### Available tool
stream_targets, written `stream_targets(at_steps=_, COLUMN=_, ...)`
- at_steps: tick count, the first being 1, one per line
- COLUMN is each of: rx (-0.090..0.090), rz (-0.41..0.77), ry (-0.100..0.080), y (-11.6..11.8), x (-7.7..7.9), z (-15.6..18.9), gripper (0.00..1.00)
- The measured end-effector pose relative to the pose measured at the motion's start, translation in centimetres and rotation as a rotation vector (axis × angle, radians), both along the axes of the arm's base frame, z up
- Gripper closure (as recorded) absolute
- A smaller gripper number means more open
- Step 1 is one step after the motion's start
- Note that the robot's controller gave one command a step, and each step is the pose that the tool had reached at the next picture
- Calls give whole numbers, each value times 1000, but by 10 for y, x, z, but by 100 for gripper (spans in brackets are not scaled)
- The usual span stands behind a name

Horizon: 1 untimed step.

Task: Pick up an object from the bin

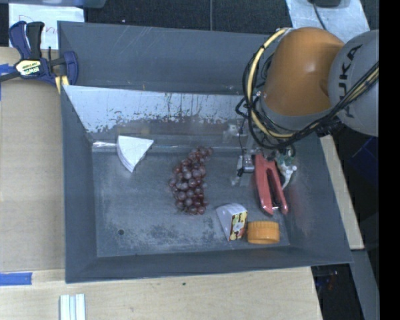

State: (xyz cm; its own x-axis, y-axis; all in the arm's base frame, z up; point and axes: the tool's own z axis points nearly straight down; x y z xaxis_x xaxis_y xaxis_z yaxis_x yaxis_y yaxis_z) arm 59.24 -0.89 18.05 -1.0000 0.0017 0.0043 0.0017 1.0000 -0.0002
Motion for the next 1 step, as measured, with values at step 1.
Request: stream_targets(at_steps=1, rx=0, rz=0, ry=-8, y=0, x=1, z=5, gripper=0)
